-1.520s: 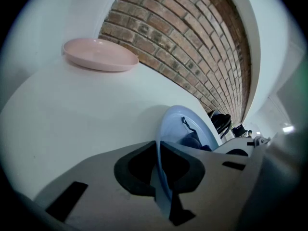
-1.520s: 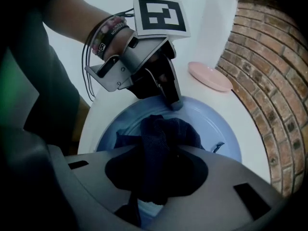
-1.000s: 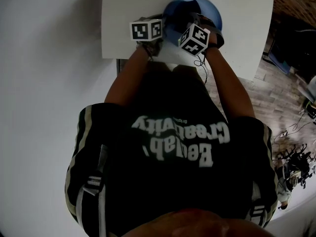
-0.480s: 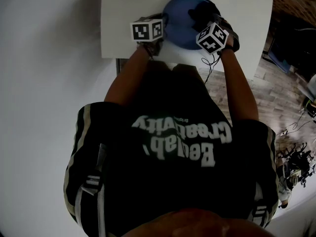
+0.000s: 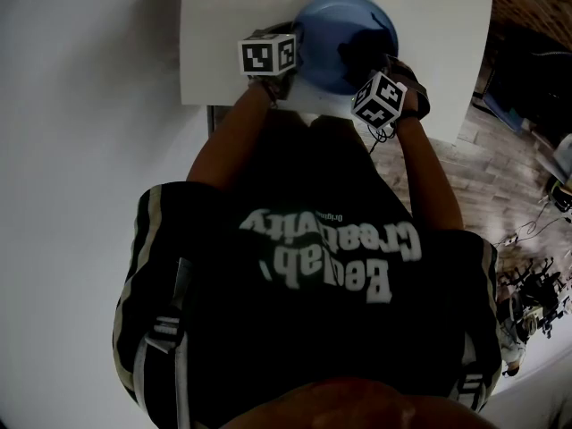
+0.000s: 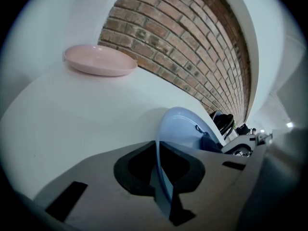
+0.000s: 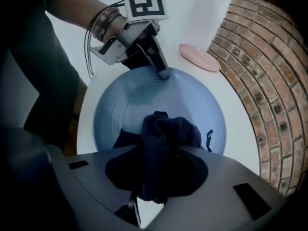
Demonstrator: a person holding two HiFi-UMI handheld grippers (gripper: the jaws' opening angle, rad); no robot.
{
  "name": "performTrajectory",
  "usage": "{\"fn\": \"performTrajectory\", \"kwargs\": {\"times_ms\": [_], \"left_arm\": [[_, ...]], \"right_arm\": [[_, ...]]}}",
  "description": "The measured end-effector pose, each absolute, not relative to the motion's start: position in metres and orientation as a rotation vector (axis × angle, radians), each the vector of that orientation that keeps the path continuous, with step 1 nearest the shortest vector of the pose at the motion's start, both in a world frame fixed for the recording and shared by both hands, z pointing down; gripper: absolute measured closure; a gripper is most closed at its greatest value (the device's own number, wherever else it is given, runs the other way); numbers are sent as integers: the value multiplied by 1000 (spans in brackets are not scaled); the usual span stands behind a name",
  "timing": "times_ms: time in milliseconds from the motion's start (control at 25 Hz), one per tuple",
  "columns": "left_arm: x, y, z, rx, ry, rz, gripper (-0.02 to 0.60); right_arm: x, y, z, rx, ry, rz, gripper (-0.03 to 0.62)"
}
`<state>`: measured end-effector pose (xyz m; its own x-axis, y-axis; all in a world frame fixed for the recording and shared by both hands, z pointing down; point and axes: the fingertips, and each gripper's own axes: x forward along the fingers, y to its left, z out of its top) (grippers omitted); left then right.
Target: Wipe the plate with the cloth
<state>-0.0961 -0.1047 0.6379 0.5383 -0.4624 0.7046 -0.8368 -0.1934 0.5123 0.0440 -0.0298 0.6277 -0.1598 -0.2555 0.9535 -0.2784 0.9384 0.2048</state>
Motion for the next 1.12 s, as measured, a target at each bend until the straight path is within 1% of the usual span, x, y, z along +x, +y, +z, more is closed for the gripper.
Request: {"fn": "performTrajectory", "kwargs": {"times_ms": [240, 520, 920, 1120], "left_arm": [[-96, -105, 637, 1834, -1072, 496, 565], [-95, -104, 640, 1826, -1033, 491, 565], [-93, -104, 638, 1838, -996, 502, 565], [-91, -104, 639, 1847, -984, 505, 565]], "right_arm": [[-2, 6, 628, 304, -1876, 125, 502], [-51, -21, 630, 377, -1987, 86, 502], [-51, -106, 627, 461, -1916, -51, 497], [-23, -139, 628, 515, -1851, -92, 499]]}}
